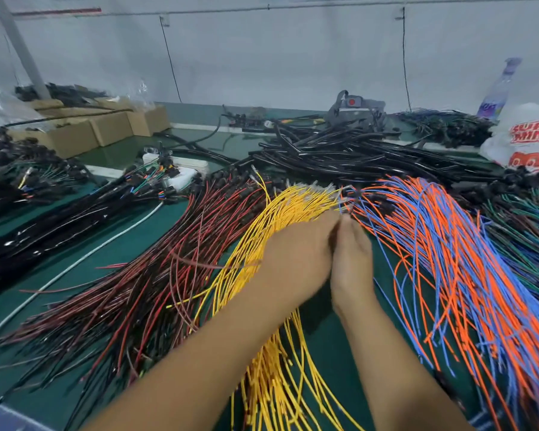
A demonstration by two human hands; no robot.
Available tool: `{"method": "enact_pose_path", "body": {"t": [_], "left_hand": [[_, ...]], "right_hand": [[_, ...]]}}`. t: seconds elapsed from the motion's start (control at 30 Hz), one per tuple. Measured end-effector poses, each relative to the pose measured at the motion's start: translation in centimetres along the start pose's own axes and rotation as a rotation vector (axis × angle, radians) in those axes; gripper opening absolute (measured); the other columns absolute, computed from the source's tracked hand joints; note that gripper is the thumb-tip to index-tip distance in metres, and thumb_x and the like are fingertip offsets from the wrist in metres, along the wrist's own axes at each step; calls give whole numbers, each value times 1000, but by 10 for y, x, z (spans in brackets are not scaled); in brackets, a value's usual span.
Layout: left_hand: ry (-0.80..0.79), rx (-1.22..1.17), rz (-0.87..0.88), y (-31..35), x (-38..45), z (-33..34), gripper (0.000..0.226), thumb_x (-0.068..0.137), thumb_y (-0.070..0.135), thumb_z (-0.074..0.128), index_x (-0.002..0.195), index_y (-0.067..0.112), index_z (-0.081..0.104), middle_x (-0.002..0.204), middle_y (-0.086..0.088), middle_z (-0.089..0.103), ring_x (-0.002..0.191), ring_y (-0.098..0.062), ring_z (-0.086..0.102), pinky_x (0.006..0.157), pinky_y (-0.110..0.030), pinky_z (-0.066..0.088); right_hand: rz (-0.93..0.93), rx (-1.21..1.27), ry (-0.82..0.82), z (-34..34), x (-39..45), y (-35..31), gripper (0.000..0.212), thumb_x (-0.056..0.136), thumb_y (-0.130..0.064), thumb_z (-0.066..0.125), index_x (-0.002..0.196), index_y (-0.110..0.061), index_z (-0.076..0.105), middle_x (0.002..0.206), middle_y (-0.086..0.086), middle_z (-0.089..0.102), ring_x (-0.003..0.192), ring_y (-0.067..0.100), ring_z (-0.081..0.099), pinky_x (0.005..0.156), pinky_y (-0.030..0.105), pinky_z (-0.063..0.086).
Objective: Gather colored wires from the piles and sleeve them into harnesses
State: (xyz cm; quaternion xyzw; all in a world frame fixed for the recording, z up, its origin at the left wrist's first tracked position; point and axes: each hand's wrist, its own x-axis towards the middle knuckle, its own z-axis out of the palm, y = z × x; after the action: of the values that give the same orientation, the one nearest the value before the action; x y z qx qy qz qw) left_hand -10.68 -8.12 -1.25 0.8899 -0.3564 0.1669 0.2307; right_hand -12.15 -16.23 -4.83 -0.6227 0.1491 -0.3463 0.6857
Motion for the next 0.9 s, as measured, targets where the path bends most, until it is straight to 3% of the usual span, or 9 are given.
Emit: {"method": "enact_pose_path", "body": {"t": [0.1,0.2,0.27,0.33,0.47,0.63,0.7,0.8,0.9], "left_hand": [[-188,-94,-80,11,0,0,29,93,28,44,119,34,56,98,-2,69,90,-30,62,64,-33,44],[-250,-143,-279,9,3,-18,31,87,43,45,94,21,67,83,-1,70,83,-24,63,70,-29,50],[-270,-220,-425,-1,9,-34,45,84,53,40,87,18,68,64,0,69,69,-18,63,71,-28,51],[-388,-192,-515,-13,15,-53,49,89,55,38,93,16,68,56,0,68,52,-14,57,66,-27,50],[-598,-187,-658,-39,13,-87,51,99,51,36,115,8,57,63,-13,70,34,-14,50,38,-14,35],[-646,-356,-728,-48,4,-121,49,81,71,37,107,33,55,72,-10,74,52,-19,68,40,-20,47],[-689,-303,-661,-45,9,-120,57,70,75,39,107,34,54,75,-2,75,63,-15,72,51,-25,50],[-663,-55,-445,-50,26,-97,41,93,53,45,124,28,56,99,7,74,91,-10,69,70,-29,50],[-319,-263,-432,-63,41,-51,36,94,47,51,123,28,60,122,8,63,109,-13,57,91,-32,42]], "right_hand": [[-37,-49,239,-12,10,-2,30,100,-8,41,75,-19,55,68,2,55,66,16,50,70,35,42],[-13,-186,487,-24,20,-5,24,101,-12,37,90,-9,58,79,17,60,73,27,53,69,40,39],[9,-500,469,-27,18,-5,25,102,-17,37,102,-4,58,93,23,65,83,35,58,64,33,27],[-2,-749,347,-23,11,-2,25,102,-21,36,107,-6,55,99,23,66,92,42,60,65,36,27],[59,-756,356,-26,13,-6,26,103,-24,34,108,-7,54,96,18,66,90,39,59,65,35,28],[-63,-173,596,-29,23,-4,18,104,-17,32,91,-14,44,69,-5,43,59,10,40,56,29,28],[-18,-8,555,-28,27,-2,25,103,-13,35,79,-19,42,66,-1,39,57,15,35,55,28,29],[52,-67,342,-25,26,2,27,99,-11,41,77,-21,52,61,-1,39,55,16,33,54,29,25],[-7,-343,182,-20,18,7,17,101,-19,43,89,-19,55,62,-6,47,57,14,41,53,31,31]]}}
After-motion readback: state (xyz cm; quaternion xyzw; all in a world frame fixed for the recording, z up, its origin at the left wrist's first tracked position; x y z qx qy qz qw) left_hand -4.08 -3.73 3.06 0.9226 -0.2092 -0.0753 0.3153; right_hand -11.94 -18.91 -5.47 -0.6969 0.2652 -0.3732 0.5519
